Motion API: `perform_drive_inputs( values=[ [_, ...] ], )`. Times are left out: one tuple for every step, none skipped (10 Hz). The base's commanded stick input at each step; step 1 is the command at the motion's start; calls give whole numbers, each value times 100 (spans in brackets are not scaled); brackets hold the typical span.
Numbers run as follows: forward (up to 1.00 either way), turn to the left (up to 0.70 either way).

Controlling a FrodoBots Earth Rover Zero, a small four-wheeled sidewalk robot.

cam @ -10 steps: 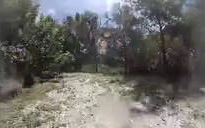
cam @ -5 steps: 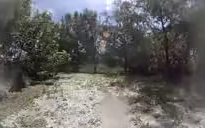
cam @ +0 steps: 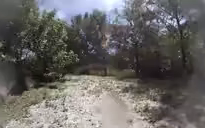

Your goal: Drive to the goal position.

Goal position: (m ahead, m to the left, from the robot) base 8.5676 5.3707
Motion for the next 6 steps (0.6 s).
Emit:
perform_drive_inputs(
  values=[
    [70,0],
    [70,0],
    [70,0],
    [70,0],
    [70,0],
    [70,0]
  ],
)
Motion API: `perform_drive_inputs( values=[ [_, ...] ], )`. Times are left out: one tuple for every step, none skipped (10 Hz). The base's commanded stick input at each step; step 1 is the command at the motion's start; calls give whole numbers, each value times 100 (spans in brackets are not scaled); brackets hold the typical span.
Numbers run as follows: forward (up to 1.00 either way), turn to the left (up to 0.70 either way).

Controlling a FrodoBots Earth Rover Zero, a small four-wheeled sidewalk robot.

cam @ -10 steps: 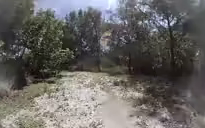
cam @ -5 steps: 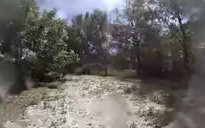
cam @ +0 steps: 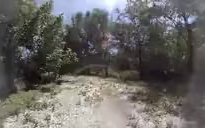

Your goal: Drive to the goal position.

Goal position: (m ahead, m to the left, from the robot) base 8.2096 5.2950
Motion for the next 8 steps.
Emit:
perform_drive_inputs(
  values=[
    [70,0],
    [70,5],
    [70,23],
    [70,30],
    [70,12],
    [70,0],
    [70,0],
    [70,0]
  ],
)
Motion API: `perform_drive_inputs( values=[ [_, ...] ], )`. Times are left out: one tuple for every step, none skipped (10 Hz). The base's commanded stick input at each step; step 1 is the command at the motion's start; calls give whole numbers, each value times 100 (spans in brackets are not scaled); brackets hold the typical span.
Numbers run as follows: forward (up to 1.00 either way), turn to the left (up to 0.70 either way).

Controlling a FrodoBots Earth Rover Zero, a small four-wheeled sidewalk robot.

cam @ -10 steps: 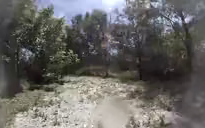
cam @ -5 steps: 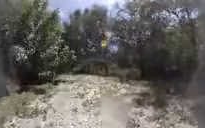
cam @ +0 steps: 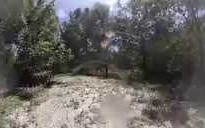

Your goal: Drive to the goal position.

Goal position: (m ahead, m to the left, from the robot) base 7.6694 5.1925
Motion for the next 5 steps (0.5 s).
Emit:
perform_drive_inputs(
  values=[
    [70,0],
    [70,0],
    [70,0],
    [70,0],
    [70,0]
  ],
)
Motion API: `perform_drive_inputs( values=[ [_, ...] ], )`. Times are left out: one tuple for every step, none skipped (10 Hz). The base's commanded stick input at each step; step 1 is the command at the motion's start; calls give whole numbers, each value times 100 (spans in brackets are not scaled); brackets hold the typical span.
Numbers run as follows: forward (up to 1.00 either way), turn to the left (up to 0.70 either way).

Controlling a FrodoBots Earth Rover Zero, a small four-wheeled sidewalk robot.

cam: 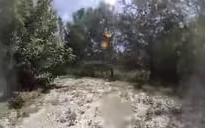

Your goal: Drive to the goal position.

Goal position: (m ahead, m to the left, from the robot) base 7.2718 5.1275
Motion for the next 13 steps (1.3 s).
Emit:
perform_drive_inputs(
  values=[
    [70,0],
    [70,0],
    [70,0],
    [70,0],
    [70,22],
    [70,34],
    [70,33],
    [70,0],
    [70,0],
    [70,0],
    [70,0],
    [70,0],
    [70,16]
  ],
)
